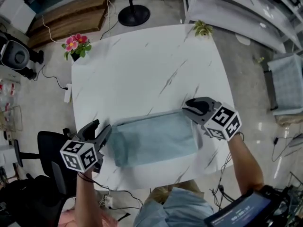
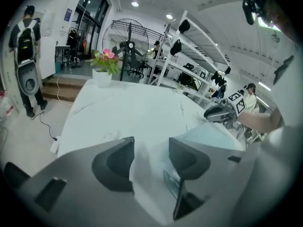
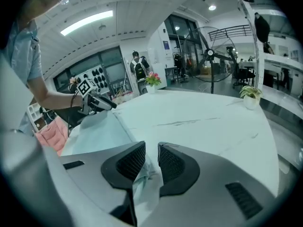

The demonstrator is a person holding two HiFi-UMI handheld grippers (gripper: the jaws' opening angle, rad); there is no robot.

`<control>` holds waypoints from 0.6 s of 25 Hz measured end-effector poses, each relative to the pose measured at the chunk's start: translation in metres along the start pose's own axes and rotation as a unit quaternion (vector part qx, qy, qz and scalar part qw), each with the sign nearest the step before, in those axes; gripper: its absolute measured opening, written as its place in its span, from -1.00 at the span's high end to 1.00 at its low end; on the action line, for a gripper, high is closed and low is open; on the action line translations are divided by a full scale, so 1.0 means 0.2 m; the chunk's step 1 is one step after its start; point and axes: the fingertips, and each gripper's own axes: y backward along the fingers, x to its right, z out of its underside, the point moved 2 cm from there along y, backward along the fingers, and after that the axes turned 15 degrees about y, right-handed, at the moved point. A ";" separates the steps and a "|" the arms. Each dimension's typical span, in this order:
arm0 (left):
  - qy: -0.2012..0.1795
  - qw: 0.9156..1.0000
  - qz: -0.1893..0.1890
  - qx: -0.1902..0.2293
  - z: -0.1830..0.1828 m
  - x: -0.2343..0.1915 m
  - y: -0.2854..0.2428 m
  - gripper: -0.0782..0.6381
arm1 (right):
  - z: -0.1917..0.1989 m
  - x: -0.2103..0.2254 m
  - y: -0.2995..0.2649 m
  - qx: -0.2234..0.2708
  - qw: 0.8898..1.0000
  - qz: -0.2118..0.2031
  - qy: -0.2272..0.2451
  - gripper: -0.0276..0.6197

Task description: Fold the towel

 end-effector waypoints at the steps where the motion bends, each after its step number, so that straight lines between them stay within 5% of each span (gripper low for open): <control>1: 0.004 1.000 0.000 0.013 -0.02 0.00 0.04 0.13 | -0.03 0.01 0.02 0.009 1.000 0.010 0.003 0.62; 6: 0.001 1.000 0.008 0.026 -0.01 0.11 0.22 0.24 | -0.20 -0.06 0.09 0.040 0.996 0.022 0.076 0.71; 12: -0.011 0.998 0.059 0.003 0.12 0.29 0.27 0.52 | -0.22 -0.36 0.08 0.038 0.989 -0.102 0.104 0.87; 15: -0.013 0.995 0.088 -0.038 0.24 0.34 0.09 0.52 | -0.13 -0.42 0.00 0.009 0.987 -0.116 0.114 0.87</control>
